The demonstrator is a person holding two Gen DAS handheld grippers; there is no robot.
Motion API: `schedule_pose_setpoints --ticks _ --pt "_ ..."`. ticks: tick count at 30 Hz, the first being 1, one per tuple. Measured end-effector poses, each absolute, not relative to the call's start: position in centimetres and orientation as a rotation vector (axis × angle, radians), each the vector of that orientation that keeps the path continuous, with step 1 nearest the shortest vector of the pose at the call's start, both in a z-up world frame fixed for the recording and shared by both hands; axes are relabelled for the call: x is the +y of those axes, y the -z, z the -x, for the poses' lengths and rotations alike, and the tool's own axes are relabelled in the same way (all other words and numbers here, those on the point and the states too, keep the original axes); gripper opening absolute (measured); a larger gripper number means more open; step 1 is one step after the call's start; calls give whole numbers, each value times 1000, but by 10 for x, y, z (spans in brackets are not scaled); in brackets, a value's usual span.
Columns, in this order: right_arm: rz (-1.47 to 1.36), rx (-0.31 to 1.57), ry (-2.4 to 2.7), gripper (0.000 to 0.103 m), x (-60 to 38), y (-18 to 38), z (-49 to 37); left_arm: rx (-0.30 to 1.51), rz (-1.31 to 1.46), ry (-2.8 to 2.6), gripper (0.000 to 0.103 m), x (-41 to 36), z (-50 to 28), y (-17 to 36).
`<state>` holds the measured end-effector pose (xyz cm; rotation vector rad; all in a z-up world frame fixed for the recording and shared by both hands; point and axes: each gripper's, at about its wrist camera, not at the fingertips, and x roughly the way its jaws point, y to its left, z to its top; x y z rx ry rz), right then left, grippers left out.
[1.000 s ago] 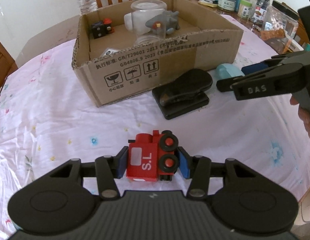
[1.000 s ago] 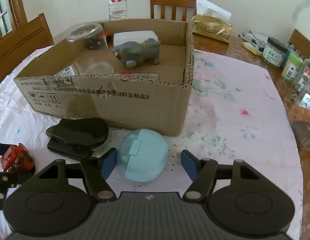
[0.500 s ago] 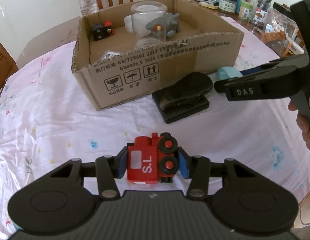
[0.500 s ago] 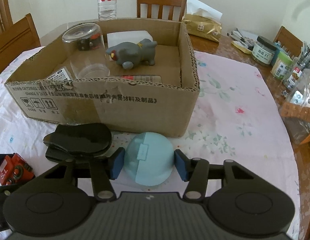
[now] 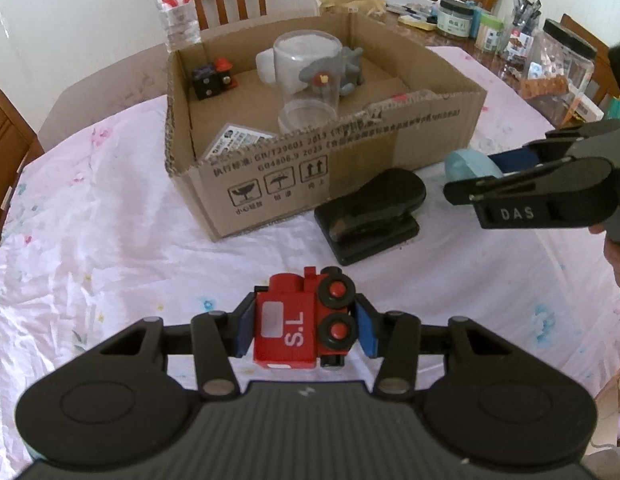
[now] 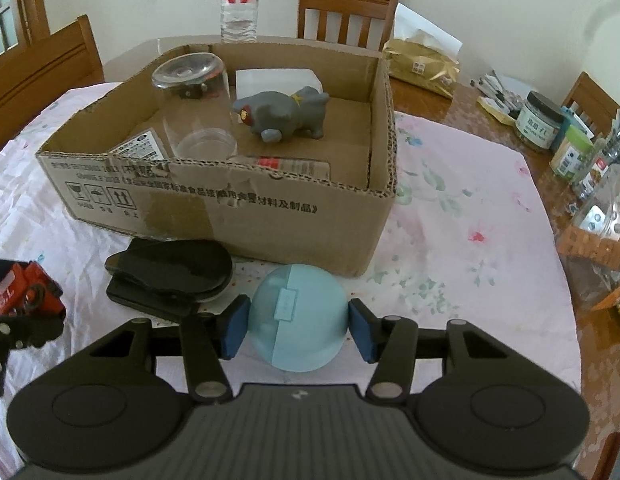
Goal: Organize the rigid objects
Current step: 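Drop toy train into box with left tool while right tool drops blue case in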
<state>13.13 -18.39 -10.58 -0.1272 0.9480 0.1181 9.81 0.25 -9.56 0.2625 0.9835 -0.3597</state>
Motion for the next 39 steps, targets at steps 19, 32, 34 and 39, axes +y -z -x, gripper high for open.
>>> schedule_pose_setpoints --ticks 19,32,34,39 --pt "150 765 -209 58 -184 28 -172 913 -197 318 49 23 -138 24" --pt "118 807 -190 91 -185 45 -202 884 -206 225 49 24 -207 17" --pt "118 812 -180 96 -187 43 -196 892 -211 210 49 23 -222 21" --pt "149 806 -167 103 -189 41 -181 899 -227 179 49 15 -255 32"
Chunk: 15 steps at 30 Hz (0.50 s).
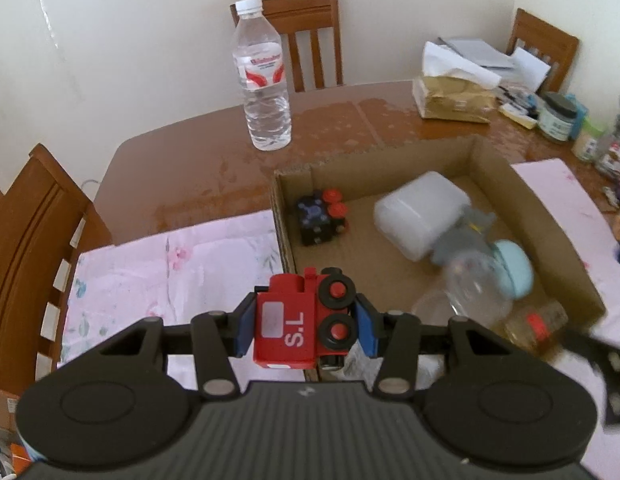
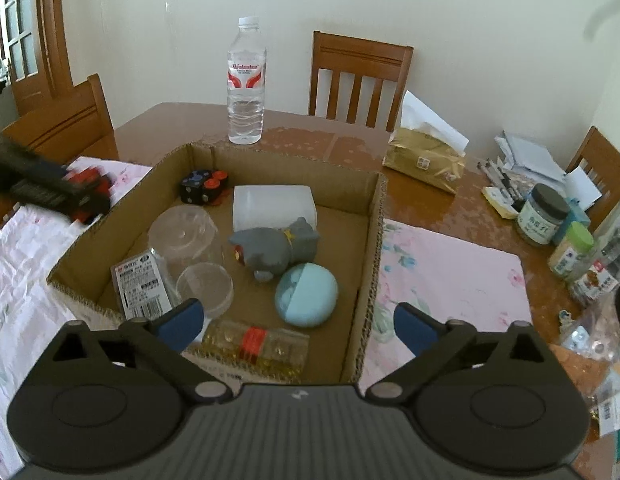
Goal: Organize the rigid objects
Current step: 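Drop toy train into box with left tool while right tool drops blue case in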
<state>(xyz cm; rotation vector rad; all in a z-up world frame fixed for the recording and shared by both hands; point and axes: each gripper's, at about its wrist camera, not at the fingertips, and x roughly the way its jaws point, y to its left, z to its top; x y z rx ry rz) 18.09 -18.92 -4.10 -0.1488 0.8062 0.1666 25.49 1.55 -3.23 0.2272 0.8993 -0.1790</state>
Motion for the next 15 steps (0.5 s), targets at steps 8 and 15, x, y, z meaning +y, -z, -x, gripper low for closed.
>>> schedule_pose_setpoints --ticks 8,15 --pt "151 804 -130 103 -198 38 -170 859 -169 165 89 10 -271 30" --pt "159 812 -125 103 -199 38 -164 845 -173 165 91 19 -257 18"
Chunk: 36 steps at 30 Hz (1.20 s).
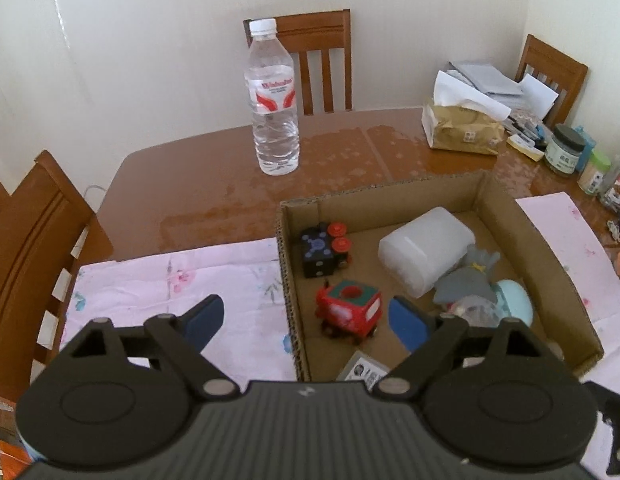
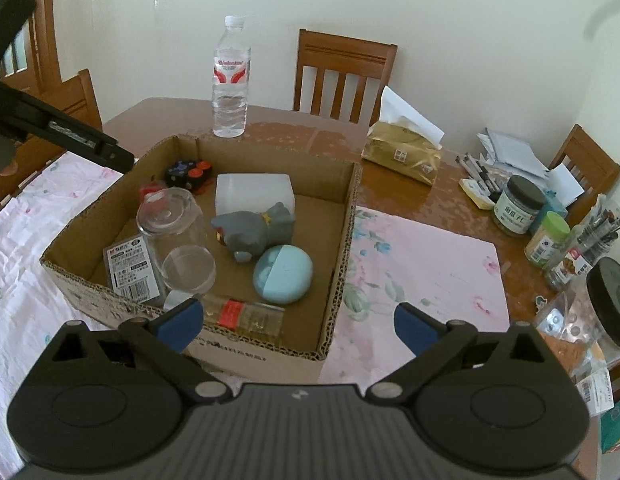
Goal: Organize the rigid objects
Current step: 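Drop toy train into box with left tool while right tool drops blue case in, then move left tool to black square pad while right tool moves to black oval piece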
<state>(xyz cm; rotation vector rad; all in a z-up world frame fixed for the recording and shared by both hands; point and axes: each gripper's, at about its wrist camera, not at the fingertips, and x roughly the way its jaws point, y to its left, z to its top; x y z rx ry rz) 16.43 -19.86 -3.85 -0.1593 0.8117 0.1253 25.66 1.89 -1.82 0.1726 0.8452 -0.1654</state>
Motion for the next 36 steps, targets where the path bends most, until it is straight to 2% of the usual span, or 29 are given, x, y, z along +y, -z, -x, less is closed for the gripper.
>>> schedule_pose_setpoints --ticks 2,27,36 --pt "165 816 -130 103 -197 40 -163 838 -171 170 94 23 -249 15" --pt "238 930 -163 103 -203 76 -146 822 -162 229 96 58 -144 9" --pt "132 942 -175 103 -185 82 -149 838 -136 214 96 68 -131 22"
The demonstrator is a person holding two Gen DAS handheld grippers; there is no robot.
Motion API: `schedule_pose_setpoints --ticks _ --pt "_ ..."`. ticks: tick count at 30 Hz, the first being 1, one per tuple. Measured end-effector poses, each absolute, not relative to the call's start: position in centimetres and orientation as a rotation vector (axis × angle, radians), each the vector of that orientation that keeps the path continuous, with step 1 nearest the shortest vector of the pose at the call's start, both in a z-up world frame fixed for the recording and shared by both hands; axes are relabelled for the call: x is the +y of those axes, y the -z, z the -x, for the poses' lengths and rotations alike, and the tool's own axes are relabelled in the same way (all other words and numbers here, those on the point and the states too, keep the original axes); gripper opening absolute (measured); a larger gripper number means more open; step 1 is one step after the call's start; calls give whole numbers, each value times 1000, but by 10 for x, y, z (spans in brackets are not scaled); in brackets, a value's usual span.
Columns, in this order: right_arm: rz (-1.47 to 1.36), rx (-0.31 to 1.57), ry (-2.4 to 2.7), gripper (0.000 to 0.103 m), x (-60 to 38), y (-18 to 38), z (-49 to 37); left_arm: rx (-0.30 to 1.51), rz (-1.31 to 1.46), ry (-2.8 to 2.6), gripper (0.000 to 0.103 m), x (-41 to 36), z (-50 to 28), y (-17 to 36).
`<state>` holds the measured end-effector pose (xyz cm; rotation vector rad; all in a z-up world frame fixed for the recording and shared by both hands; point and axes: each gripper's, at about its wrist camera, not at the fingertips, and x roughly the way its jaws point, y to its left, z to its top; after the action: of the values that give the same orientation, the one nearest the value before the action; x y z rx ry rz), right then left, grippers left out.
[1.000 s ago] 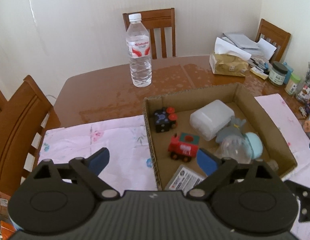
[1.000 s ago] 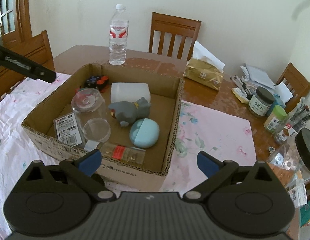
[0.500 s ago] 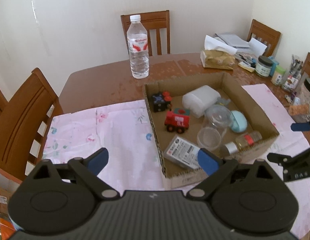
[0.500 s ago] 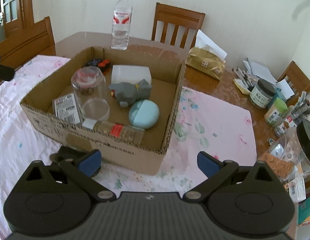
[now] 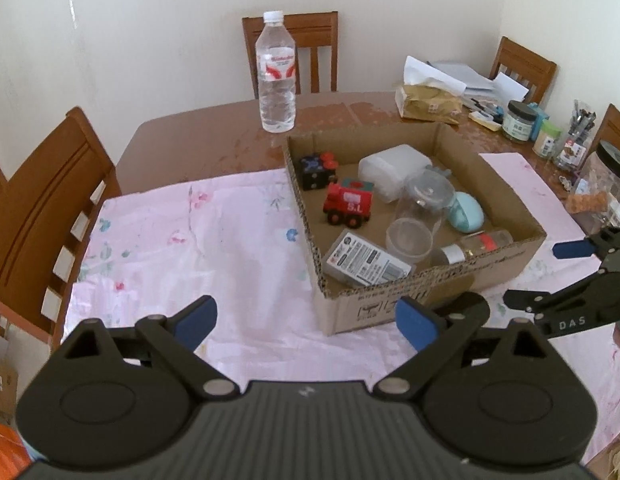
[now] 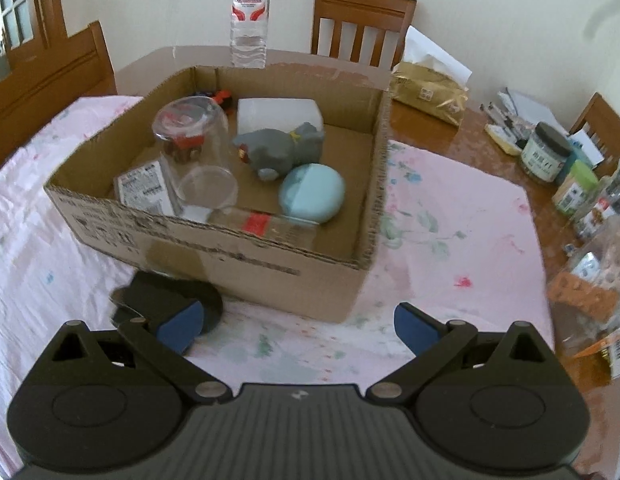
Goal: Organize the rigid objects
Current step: 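Move left tool to black square pad while right tool moves to black oval piece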
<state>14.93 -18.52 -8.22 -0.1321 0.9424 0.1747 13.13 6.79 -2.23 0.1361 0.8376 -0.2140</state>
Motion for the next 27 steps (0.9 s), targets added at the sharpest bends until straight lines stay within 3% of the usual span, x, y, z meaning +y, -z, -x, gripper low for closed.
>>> schedule_pose_setpoints --ticks 27 --pt "83 964 -150 103 -117 122 -148 960 -91 203 96 91 -122 64"
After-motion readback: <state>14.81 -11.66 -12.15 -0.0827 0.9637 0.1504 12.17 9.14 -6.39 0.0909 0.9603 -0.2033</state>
